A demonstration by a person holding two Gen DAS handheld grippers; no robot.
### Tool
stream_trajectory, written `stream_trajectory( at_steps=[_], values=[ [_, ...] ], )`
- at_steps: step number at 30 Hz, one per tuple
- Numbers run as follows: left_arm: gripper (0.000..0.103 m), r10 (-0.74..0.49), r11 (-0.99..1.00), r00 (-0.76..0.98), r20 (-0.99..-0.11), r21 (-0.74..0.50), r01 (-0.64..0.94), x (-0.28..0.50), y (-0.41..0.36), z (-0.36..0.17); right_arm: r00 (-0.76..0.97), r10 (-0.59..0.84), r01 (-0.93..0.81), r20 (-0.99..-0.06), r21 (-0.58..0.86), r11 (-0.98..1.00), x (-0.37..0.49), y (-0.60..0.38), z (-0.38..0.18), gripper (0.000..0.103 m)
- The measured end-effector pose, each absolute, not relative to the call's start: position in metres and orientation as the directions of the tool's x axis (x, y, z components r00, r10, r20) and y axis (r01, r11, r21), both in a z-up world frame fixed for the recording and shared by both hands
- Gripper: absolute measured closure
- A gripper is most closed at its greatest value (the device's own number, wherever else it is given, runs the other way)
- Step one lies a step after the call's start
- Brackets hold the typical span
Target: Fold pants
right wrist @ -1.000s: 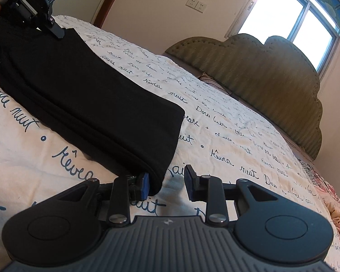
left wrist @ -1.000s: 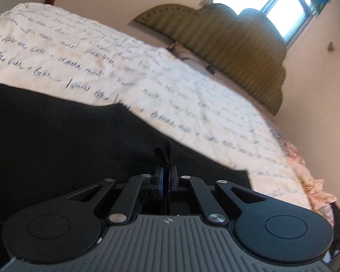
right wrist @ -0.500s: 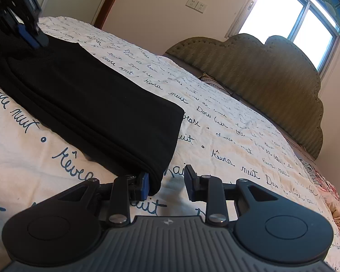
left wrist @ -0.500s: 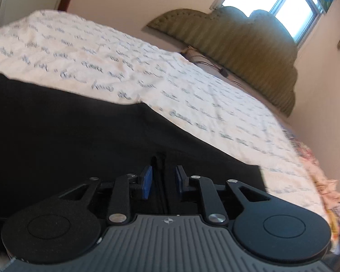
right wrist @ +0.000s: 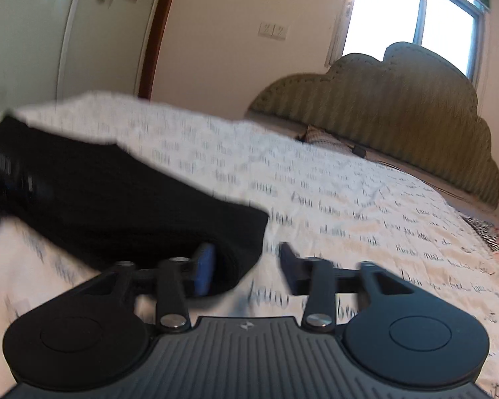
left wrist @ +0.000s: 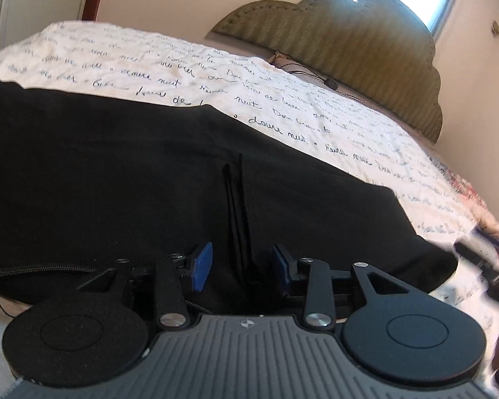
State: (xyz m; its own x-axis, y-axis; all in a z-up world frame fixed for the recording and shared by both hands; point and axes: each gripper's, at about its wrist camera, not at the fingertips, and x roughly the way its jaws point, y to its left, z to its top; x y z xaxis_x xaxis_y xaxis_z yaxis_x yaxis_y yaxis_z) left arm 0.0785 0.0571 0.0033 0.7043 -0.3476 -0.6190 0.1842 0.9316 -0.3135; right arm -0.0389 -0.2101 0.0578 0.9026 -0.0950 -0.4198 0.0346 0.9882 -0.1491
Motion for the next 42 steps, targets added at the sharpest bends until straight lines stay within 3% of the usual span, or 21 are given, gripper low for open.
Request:
stream_trajectory(
  at_steps=[1,3,7,13,18,22,27,28,30,37,42],
  values=[
    [0.061,-0.338,0.936,0.708,-0.62,-0.298,0.186,0.077,0.055,0.003,0.912,-0.063,0.018,-0.405,-0.114,0.993,-0.033,-0.212,0.065,0.009],
    [0.068,-0.317,0.945,0.715,-0.623,-0.272,0.182,0.073,0.051,0.004,0.917,-0.019,-0.019,-0.399,-0.092,0.996,-0.02,-0.212,0.077,0.009],
    [0.069,-0.312,0.947,0.718,-0.622,-0.268,0.178,0.069,0.051,0.004,0.916,-0.046,-0.031,-0.398,-0.185,0.982,-0.009,-0.201,0.091,0.009],
    [0.073,-0.298,0.953,0.725,-0.62,-0.241,0.185,0.07,0.043,0.005,0.896,-0.058,-0.013,-0.44,-0.158,0.987,-0.006,-0.212,0.084,0.009],
    [0.076,-0.287,0.957,0.742,-0.605,-0.203,0.205,0.066,0.038,0.002,0.898,0.024,-0.044,-0.439,-0.034,0.998,0.023,-0.213,0.092,0.009],
    [0.083,-0.272,0.962,0.765,-0.584,-0.15,0.228,0.058,0.029,-0.001,0.841,0.053,-0.092,-0.538,-0.045,0.995,0.069,-0.198,0.076,0.009],
    [0.086,-0.28,0.959,0.769,-0.575,-0.138,0.246,0.055,0.029,-0.003,0.695,-0.023,-0.059,-0.719,-0.089,0.994,0.1,-0.203,0.015,0.007],
    [0.086,-0.282,0.959,0.768,-0.575,-0.137,0.249,0.055,0.029,-0.003,0.708,0.002,-0.033,-0.706,-0.03,0.999,0.093,-0.215,0.006,0.0],
    [0.086,-0.282,0.958,0.766,-0.577,-0.128,0.256,0.055,0.029,-0.002,0.723,0.105,0.001,-0.683,0.153,0.988,0.086,-0.247,-0.003,0.0],
    [0.086,-0.299,0.954,0.761,-0.576,-0.155,0.257,0.055,0.039,0.005,0.742,0.081,-0.015,-0.666,0.103,0.995,0.068,-0.243,-0.006,0.0],
    [0.087,-0.144,0.989,0.816,-0.56,-0.097,0.107,0.033,0.1,0.014,0.753,0.092,-0.017,-0.652,0.121,0.993,0.068,-0.25,-0.002,0.0]
  ],
)
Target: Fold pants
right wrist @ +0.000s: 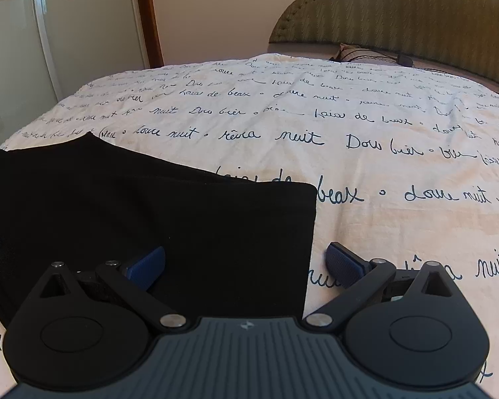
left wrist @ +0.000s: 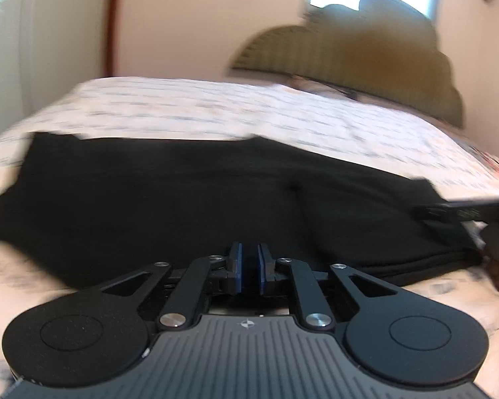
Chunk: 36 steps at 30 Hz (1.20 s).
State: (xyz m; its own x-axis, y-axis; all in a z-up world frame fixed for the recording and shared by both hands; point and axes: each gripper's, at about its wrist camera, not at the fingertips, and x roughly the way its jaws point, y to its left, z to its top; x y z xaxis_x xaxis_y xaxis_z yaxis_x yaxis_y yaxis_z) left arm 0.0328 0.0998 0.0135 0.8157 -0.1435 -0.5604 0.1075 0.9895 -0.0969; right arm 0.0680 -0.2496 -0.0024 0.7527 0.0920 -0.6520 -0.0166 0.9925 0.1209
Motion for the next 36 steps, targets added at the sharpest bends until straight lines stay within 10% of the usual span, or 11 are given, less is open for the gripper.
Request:
stream_trajectory(
  at_steps=[9,13,18,24,36],
  values=[
    [0.077,0.277,0.841,0.75,-0.601,-0.226,-0.491,-0.005,0.297,0.021,0.768,0.001,0.032,-0.641,0.04,0.999,0.07,-0.239,0.008,0.0],
    [0.074,0.303,0.852,0.767,-0.566,-0.2,-0.484,-0.009,0.298,0.005,0.883,-0.038,0.045,-0.467,0.002,0.999,0.048,-0.196,0.046,0.0],
    [0.031,0.308,0.905,0.772,-0.557,-0.08,-0.418,0.004,0.277,0.004,0.83,0.289,-0.352,-0.477,-0.046,0.935,0.059,-0.069,0.062,0.0],
    [0.029,0.237,0.9,0.816,-0.528,-0.196,-0.388,-0.01,0.287,0.001,0.758,0.425,-0.641,-0.495,-0.445,0.626,0.061,0.103,0.029,0.0],
    [0.018,0.166,0.881,0.859,-0.484,-0.319,-0.35,-0.02,0.299,0.003,0.769,0.399,-0.633,-0.499,-0.514,0.578,0.113,0.176,0.016,0.0]
  ],
)
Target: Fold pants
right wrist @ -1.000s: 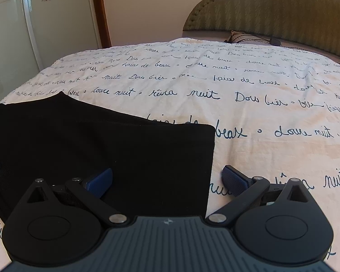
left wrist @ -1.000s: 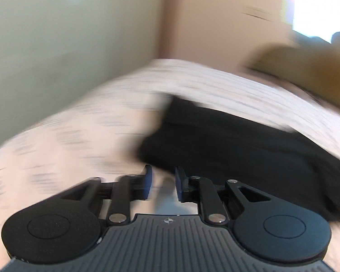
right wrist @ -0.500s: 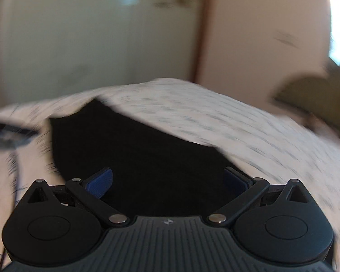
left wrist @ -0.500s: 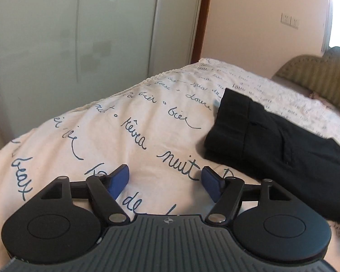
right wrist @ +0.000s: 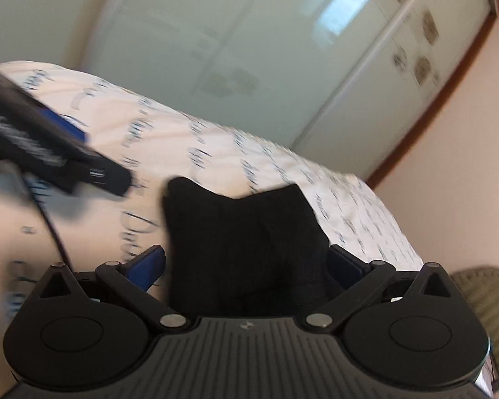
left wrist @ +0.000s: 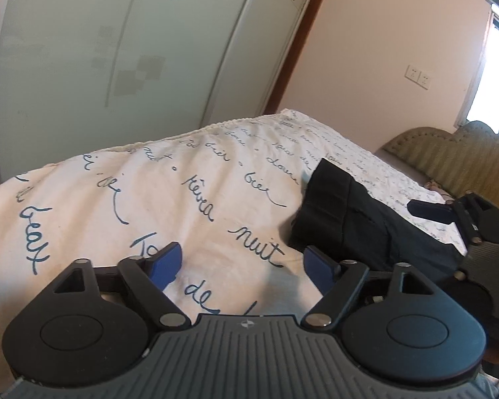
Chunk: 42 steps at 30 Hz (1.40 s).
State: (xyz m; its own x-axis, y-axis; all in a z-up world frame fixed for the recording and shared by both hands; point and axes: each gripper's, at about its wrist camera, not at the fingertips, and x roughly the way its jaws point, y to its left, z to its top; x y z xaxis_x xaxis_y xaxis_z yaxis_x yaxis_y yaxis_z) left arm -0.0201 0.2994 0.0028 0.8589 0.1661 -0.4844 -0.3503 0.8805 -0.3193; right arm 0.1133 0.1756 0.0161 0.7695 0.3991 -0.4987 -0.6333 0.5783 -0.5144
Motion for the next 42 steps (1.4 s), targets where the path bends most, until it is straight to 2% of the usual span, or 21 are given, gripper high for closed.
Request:
stream_trajectory(
  at_steps=[2,10,11,12,13,17,19,21,24,26,28,32,34,35,36,37,38,39,40,42],
  values=[
    [0.017,0.156,0.877,0.863,-0.48,-0.334,-0.344,-0.021,0.301,0.002,0.754,0.392,-0.646,-0.527,-0.488,0.587,0.119,0.175,0.015,0.0],
    [0.017,0.135,0.866,0.869,-0.476,-0.37,-0.337,-0.024,0.305,0.002,0.746,0.389,-0.657,-0.54,-0.5,0.565,0.117,0.183,0.018,0.002],
    [0.017,0.133,0.864,0.871,-0.474,-0.376,-0.336,-0.025,0.305,0.002,0.728,0.401,-0.673,-0.556,-0.471,0.57,0.119,0.181,0.019,0.01],
    [0.017,0.131,0.862,0.872,-0.472,-0.381,-0.335,-0.026,0.306,0.001,0.683,0.422,-0.711,-0.596,-0.409,0.572,0.124,0.18,0.019,0.046],
    [0.017,0.129,0.86,0.873,-0.471,-0.384,-0.335,-0.027,0.306,0.001,0.673,0.426,-0.713,-0.604,-0.377,0.591,0.125,0.178,0.02,0.053],
    [0.017,0.127,0.858,0.873,-0.471,-0.389,-0.335,-0.027,0.306,0.002,0.698,0.428,-0.692,-0.574,-0.388,0.608,0.117,0.174,0.019,0.063],
    [0.017,0.12,0.844,0.877,-0.466,-0.417,-0.337,-0.03,0.309,0.007,0.696,0.456,-0.691,-0.555,-0.346,0.635,0.118,0.168,0.026,0.073],
    [0.017,0.061,0.795,0.894,-0.445,-0.52,-0.313,-0.033,0.316,0.015,0.687,0.485,-0.693,-0.541,-0.287,0.662,0.119,0.16,0.034,0.082],
    [0.017,-0.102,0.65,0.925,-0.366,-0.728,-0.217,-0.027,0.326,0.024,0.669,0.517,-0.699,-0.534,-0.217,0.681,0.123,0.152,0.042,0.085],
    [0.015,-0.206,0.532,0.923,-0.326,-0.829,-0.174,-0.011,0.327,0.023,0.657,0.533,-0.7,-0.533,-0.168,0.695,0.128,0.148,0.044,0.085],
    [0.015,-0.291,0.43,0.901,-0.321,-0.886,-0.177,0.012,0.326,0.015,0.648,0.545,-0.699,-0.533,-0.132,0.703,0.13,0.144,0.044,0.085],
    [0.018,-0.335,0.352,0.867,-0.369,-0.903,-0.248,0.047,0.314,0.0,0.642,0.562,-0.696,-0.522,-0.088,0.713,0.129,0.138,0.045,0.085],
    [0.03,-0.309,0.376,0.868,-0.39,-0.888,-0.265,0.056,0.309,-0.003,0.622,0.578,-0.7,-0.528,-0.044,0.713,0.129,0.135,0.043,0.085],
    [0.046,-0.276,0.406,0.866,-0.417,-0.867,-0.289,0.06,0.306,-0.003,0.598,0.587,-0.707,-0.546,-0.014,0.707,0.13,0.134,0.042,0.085],
    [0.054,-0.242,0.43,0.853,-0.463,-0.839,-0.334,0.062,0.305,-0.005,0.571,0.594,-0.714,-0.567,0.013,0.7,0.132,0.133,0.041,0.08],
    [0.07,-0.225,0.441,0.837,-0.499,-0.818,-0.369,0.066,0.307,-0.009,0.552,0.601,-0.718,-0.578,0.037,0.695,0.132,0.13,0.041,0.073],
    [0.078,-0.208,0.454,0.831,-0.516,-0.804,-0.385,0.067,0.308,-0.013,0.536,0.619,-0.721,-0.574,0.071,0.69,0.132,0.123,0.042,0.069],
    [0.078,-0.193,0.472,0.83,-0.523,-0.791,-0.389,0.067,0.308,-0.015,0.519,0.642,-0.719,-0.564,0.118,0.685,0.133,0.115,0.043,0.056],
    [0.078,-0.182,0.504,0.828,-0.53,-0.774,-0.384,0.067,0.309,-0.015,0.501,0.674,-0.705,-0.543,0.194,0.682,0.137,0.103,0.045,0.037],
    [0.079,-0.135,0.597,0.83,-0.541,-0.713,-0.368,0.067,0.3,-0.007,0.482,0.73,-0.641,-0.484,0.373,0.671,0.151,0.075,0.047,0.016]
  ],
)
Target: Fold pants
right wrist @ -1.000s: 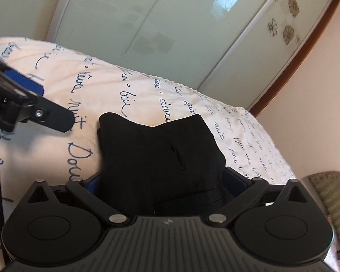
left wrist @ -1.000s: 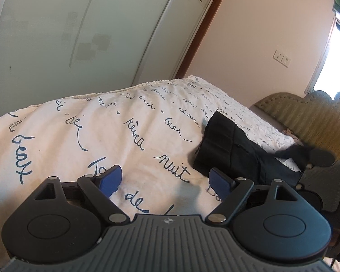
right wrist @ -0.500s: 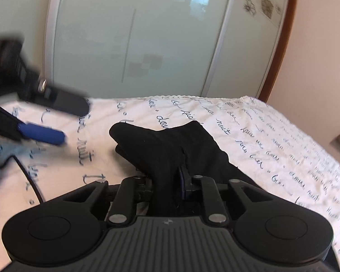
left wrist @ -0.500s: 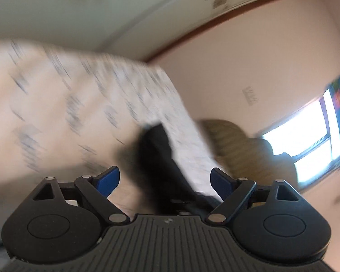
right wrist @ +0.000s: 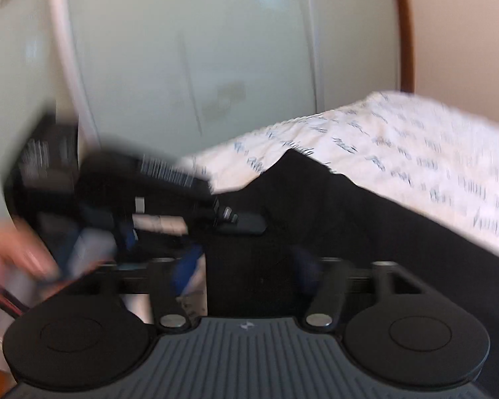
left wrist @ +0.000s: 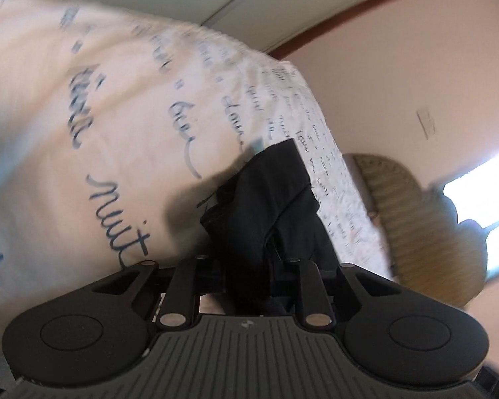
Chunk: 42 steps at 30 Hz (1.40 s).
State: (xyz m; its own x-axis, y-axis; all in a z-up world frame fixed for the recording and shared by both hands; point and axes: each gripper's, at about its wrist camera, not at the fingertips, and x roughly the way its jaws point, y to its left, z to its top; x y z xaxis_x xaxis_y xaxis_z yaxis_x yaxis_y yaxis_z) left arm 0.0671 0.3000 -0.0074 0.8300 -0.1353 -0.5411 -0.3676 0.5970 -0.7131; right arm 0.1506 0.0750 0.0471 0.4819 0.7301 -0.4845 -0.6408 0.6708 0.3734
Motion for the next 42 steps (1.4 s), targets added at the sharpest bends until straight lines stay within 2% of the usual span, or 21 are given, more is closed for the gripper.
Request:
stream_trajectory(
  at_steps=[2,4,5,7,9,12,14,17,18,19,20,22,24,26,28,31,33,35,36,39,42],
  values=[
    [0.081,-0.054,0.721,0.834,-0.55,-0.599,-0.348,0.067,0.284,0.005,0.426,0.812,-0.503,-0.4,0.641,0.58,0.175,0.041,0.037,0.015],
    [0.083,0.059,0.871,0.85,-0.523,-0.39,-0.3,0.065,0.253,0.02,0.385,0.88,-0.281,-0.279,0.873,0.4,0.2,0.011,0.009,0.015],
    [0.086,0.115,0.935,0.865,-0.489,-0.24,-0.26,0.064,0.232,0.027,0.387,0.893,-0.191,-0.229,0.928,0.32,0.206,0.0,-0.006,0.015],
    [0.086,0.146,0.988,0.902,-0.406,0.021,-0.151,0.058,0.193,0.032,0.409,0.903,-0.139,-0.134,0.969,0.207,0.208,-0.014,-0.025,0.015],
    [0.086,0.085,0.979,0.931,-0.356,0.205,-0.011,0.05,0.159,0.029,0.427,0.902,-0.137,-0.07,0.98,0.141,0.204,-0.02,-0.033,0.016],
    [0.084,-0.013,0.92,0.932,-0.362,0.362,0.153,0.043,0.127,0.014,0.446,0.895,-0.156,-0.014,0.983,0.094,0.2,-0.024,-0.04,0.016],
    [0.082,-0.012,0.887,0.928,-0.372,0.424,0.182,0.046,0.115,0.002,0.457,0.89,-0.148,-0.004,0.986,0.081,0.197,-0.026,-0.043,0.016],
    [0.076,-0.063,0.889,0.923,-0.379,0.399,0.224,0.043,0.12,0.003,0.466,0.885,-0.147,-0.001,0.986,0.079,0.201,-0.03,-0.042,0.017],
    [0.068,-0.093,0.896,0.921,-0.379,0.371,0.243,0.043,0.124,0.005,0.47,0.883,-0.15,-0.01,0.984,0.091,0.2,-0.029,-0.041,0.018],
    [0.061,-0.116,0.904,0.92,-0.376,0.344,0.254,0.041,0.129,0.007,0.474,0.88,-0.151,-0.033,0.981,0.118,0.201,-0.029,-0.039,0.024],
    [0.056,-0.131,0.913,0.924,-0.36,0.318,0.254,0.038,0.135,0.01,0.477,0.875,-0.14,-0.08,0.976,0.165,0.201,-0.028,-0.037,0.031],
    [0.047,-0.159,0.93,0.931,-0.329,0.267,0.253,0.024,0.146,0.015,0.469,0.86,-0.115,-0.204,0.951,0.288,0.202,-0.027,-0.032,0.066],
    [0.021,-0.161,0.947,0.936,-0.314,0.216,0.236,0.01,0.156,0.016,0.461,0.856,-0.12,-0.232,0.94,0.319,0.202,-0.026,-0.03,0.071],
    [0.001,-0.113,0.965,0.95,-0.291,0.195,0.174,0.001,0.164,0.014,0.459,0.85,-0.116,-0.259,0.931,0.346,0.202,-0.025,-0.027,0.072],
    [0.0,-0.05,0.981,0.954,-0.296,0.163,0.102,-0.001,0.17,0.016,0.461,0.839,-0.131,-0.288,0.913,0.386,0.199,-0.022,-0.024,0.072],
    [0.005,0.022,0.995,0.891,-0.454,0.101,0.026,0.027,0.181,0.01,0.456,0.829,-0.123,-0.324,0.9,0.419,0.197,-0.02,-0.017,0.072],
    [0.01,0.016,0.997,0.848,-0.53,0.068,0.024,0.044,0.187,0.008,0.446,0.826,-0.097,-0.345,0.899,0.428,0.2,-0.019,-0.015,0.072],
    [0.009,0.003,0.998,0.848,-0.531,0.059,0.034,0.045,0.188,0.008,0.454,0.808,-0.098,-0.376,0.88,0.465,0.198,-0.016,-0.007,0.073],
    [0.008,0.004,0.997,0.851,-0.525,0.066,0.035,0.042,0.188,0.009,0.459,0.803,-0.103,-0.38,0.875,0.473,0.197,-0.016,-0.003,0.078],
    [0.003,0.004,0.996,0.862,-0.506,0.076,0.04,0.04,0.186,0.009,0.48,0.811,-0.114,-0.334,0.893,0.436,0.193,-0.02,0.005,0.086],
    [0.004,0.0,0.996,0.866,-0.5,0.081,0.047,0.04,0.178,0.006,0.489,0.825,-0.115,-0.284,0.916,0.383,0.189,-0.03,0.009,0.087]
  ],
)
